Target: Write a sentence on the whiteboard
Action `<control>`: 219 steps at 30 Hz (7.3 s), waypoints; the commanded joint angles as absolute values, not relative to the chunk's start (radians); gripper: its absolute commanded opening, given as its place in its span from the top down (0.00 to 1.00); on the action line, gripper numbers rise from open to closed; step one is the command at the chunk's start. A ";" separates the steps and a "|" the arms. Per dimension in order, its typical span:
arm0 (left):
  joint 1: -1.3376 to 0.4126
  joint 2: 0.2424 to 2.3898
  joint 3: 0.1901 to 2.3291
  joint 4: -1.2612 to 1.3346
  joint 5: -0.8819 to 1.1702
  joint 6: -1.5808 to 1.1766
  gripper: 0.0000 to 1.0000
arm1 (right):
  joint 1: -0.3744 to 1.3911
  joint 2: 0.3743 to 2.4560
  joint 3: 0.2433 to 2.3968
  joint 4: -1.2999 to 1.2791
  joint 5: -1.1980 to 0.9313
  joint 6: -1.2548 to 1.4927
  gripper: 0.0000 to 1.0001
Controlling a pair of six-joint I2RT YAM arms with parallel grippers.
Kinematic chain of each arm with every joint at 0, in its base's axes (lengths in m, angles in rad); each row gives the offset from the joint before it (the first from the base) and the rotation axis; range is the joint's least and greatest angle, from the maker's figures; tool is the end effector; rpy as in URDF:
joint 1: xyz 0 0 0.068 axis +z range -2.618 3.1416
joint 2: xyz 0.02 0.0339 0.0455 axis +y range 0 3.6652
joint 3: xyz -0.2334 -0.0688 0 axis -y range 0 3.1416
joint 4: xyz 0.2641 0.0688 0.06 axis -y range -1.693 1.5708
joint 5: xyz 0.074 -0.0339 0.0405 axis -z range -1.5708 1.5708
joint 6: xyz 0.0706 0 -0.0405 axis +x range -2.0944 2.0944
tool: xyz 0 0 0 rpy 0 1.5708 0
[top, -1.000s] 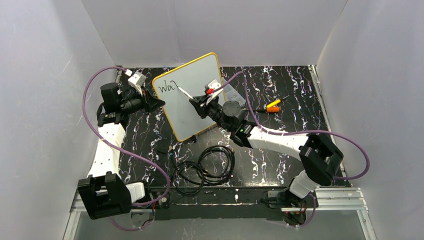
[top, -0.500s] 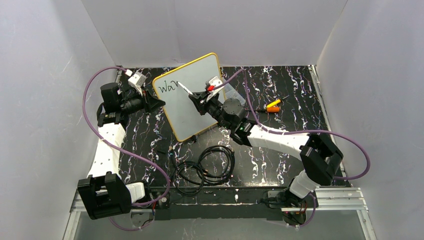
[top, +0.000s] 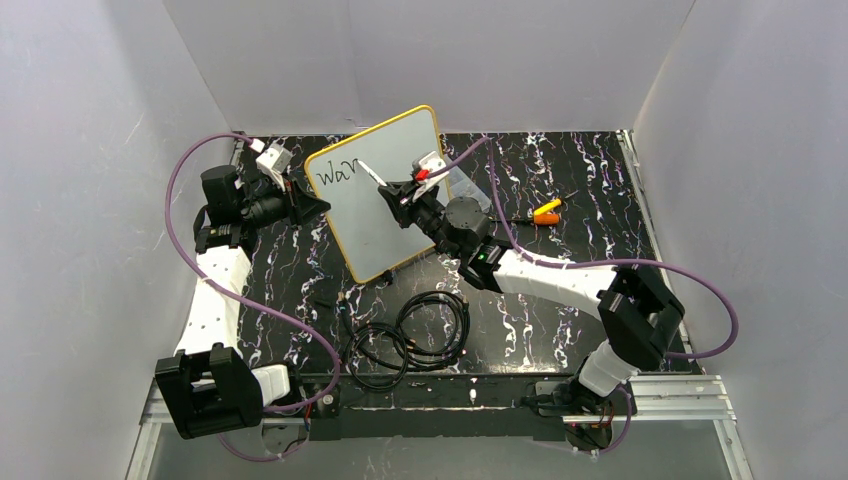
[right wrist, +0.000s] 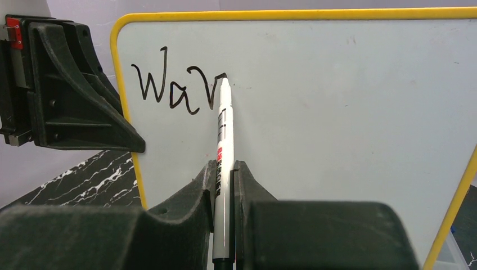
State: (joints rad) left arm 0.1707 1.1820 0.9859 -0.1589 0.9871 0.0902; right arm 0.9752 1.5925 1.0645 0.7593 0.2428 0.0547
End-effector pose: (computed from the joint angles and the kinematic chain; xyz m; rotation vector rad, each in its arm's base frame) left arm 0.3137 -0.0057 0.2976 0.5713 1.7360 -0.7580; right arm 0.2509 0.3399 0.2983 -0.4179 1.3165 0.7041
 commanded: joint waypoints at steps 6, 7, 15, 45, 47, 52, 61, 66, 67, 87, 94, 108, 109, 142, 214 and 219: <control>0.163 1.170 0.981 -0.235 1.017 0.102 1.00 | 0.968 1.582 1.083 0.795 0.277 0.051 0.99; 0.162 1.169 0.982 -0.235 1.016 0.102 1.00 | 0.968 1.578 1.077 0.800 0.269 0.051 0.99; 0.163 1.165 0.979 -0.235 1.004 0.100 1.00 | 0.968 1.528 1.048 0.798 0.193 0.053 0.99; 0.162 1.169 0.983 -0.235 0.998 0.102 1.00 | 0.956 1.497 1.034 0.716 0.174 0.065 0.99; 0.163 1.170 0.983 -0.235 0.999 0.102 1.00 | 0.956 1.508 1.044 0.716 0.180 0.064 0.99; 0.162 1.172 0.983 -0.235 1.000 0.103 1.00 | 0.954 1.531 1.063 0.726 0.186 0.061 0.99; 0.163 1.173 0.983 -0.236 1.002 0.101 1.00 | 0.946 1.560 1.088 0.747 0.208 0.057 0.99; 0.162 1.172 0.983 -0.236 1.003 0.101 1.00 | 0.940 1.578 1.103 0.747 0.211 0.059 0.99; 0.163 1.172 0.982 -0.236 1.003 0.101 1.00 | 0.939 1.579 1.104 0.747 0.210 0.060 0.99; 0.162 1.172 0.983 -0.238 1.006 0.101 1.00 | 0.936 1.577 1.056 0.748 0.257 0.079 0.99; 0.162 1.172 0.983 -0.238 1.006 0.103 1.00 | 0.936 1.573 1.017 0.735 0.240 0.098 0.99; 0.163 1.172 0.982 -0.238 1.009 0.103 1.00 | 0.936 1.566 1.032 0.767 0.252 0.091 0.99; 0.162 1.173 0.982 -0.238 1.009 0.103 1.00 | 0.936 1.567 1.036 0.772 0.255 0.091 0.99; 0.163 1.174 0.985 -0.238 1.012 0.102 1.00 | 0.936 1.570 0.995 0.764 0.297 0.115 0.99; 0.163 1.172 0.985 -0.238 1.013 0.103 1.00 | 0.920 1.509 1.027 0.781 0.288 0.066 0.99; 0.163 1.174 0.985 -0.238 1.013 0.101 1.00 | 0.920 1.514 1.045 0.789 0.271 0.054 0.99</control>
State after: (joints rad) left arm 0.1707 1.1809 0.9863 -0.1638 0.9928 0.0902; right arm 0.9253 1.5486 1.0088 0.7189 0.2848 0.0738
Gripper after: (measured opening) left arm 0.107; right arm 0.204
